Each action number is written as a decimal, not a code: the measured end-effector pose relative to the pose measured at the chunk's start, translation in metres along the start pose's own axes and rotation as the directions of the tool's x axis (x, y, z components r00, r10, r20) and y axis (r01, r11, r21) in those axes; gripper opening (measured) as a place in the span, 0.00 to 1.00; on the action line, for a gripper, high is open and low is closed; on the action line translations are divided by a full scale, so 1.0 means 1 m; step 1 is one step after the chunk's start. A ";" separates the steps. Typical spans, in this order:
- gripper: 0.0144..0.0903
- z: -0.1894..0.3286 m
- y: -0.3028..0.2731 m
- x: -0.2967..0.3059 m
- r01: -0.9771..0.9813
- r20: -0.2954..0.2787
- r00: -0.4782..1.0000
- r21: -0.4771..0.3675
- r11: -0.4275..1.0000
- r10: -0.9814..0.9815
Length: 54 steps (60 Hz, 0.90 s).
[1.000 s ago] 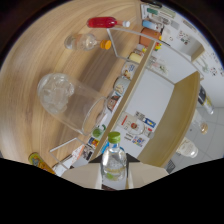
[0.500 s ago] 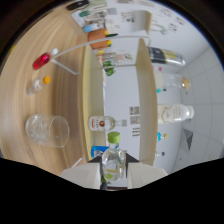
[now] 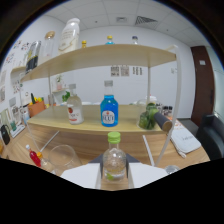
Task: Make me a cup of Vodka Sunrise.
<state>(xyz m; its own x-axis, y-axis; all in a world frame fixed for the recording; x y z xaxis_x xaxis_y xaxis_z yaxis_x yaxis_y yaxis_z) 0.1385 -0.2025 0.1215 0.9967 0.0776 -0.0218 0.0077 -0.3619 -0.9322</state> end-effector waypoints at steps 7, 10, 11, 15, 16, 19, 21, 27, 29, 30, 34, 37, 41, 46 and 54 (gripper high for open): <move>0.27 0.023 0.040 0.010 -0.043 -0.021 0.999 -0.078 0.996 0.041; 0.27 0.031 0.051 0.013 -0.057 -0.030 0.998 -0.101 0.993 0.055; 0.27 0.031 0.055 0.014 -0.061 -0.031 0.998 -0.109 0.992 0.058; 0.27 0.038 0.066 0.017 -0.065 -0.040 0.997 -0.134 0.989 0.060; 0.27 0.039 0.069 0.018 -0.065 -0.040 0.997 -0.139 0.988 0.060; 0.27 0.042 0.074 0.019 -0.061 -0.042 0.998 -0.156 0.986 0.055; 0.27 0.043 0.077 0.020 -0.060 -0.043 0.998 -0.165 0.985 0.053; 0.28 0.045 0.087 0.022 -0.051 -0.048 0.998 -0.201 0.978 0.043; 0.28 0.045 0.086 0.021 -0.045 -0.048 0.998 -0.195 0.980 0.036; 0.28 0.044 0.086 0.021 -0.043 -0.049 0.998 -0.197 0.979 0.033; 0.28 0.042 0.088 0.020 -0.032 -0.043 0.999 -0.197 0.980 0.024; 0.29 0.040 0.089 0.020 -0.019 -0.041 0.999 -0.202 0.979 0.011; 0.29 0.035 0.092 0.020 -0.006 -0.036 0.999 -0.210 0.978 -0.001; 0.30 0.030 0.095 0.019 0.004 -0.033 0.999 -0.222 0.975 -0.012; 0.39 0.021 0.100 0.025 -0.002 -0.061 0.998 -0.249 0.969 -0.013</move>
<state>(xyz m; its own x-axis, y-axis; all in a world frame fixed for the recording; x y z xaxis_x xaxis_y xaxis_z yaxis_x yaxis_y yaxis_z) 0.1621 -0.2171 0.0202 0.9996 0.0257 0.0127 0.0253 -0.5820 -0.8128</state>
